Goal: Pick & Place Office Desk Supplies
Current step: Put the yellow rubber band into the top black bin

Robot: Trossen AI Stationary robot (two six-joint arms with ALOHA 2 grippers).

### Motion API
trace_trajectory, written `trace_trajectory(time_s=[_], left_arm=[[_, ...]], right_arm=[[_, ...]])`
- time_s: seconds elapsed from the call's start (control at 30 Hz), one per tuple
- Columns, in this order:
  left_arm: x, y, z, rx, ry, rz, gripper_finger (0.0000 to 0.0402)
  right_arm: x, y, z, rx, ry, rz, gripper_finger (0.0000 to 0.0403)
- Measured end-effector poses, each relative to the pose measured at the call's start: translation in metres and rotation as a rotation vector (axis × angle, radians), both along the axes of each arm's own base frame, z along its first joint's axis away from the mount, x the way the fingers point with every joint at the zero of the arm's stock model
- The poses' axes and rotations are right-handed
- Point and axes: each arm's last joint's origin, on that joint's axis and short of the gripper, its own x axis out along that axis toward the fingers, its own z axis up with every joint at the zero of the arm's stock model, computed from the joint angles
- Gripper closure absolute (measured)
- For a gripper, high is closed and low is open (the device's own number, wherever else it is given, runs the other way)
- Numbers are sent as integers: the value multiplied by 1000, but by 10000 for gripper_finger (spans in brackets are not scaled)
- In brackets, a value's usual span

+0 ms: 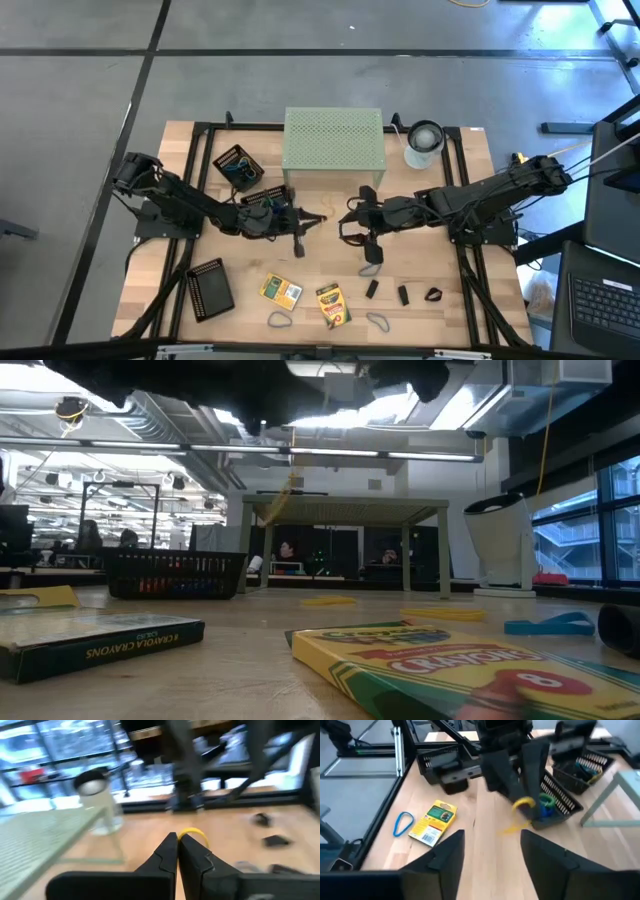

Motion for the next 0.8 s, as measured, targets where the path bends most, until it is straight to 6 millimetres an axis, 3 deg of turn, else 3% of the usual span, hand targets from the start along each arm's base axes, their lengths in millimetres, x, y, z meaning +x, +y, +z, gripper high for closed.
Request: trace_trajectory(time_s=[0.2,0.6,0.8], left_arm=[[-24,12,18,26,96,240,399],[-91,36,73,69,72,536,398],[-123,48,80,134,87,815,398]], right_arm=[[-8,-2,1,36,45,-30,185],[-8,-3,0,31,60,-30,201],[-8,-3,0,31,60,-30,204]])
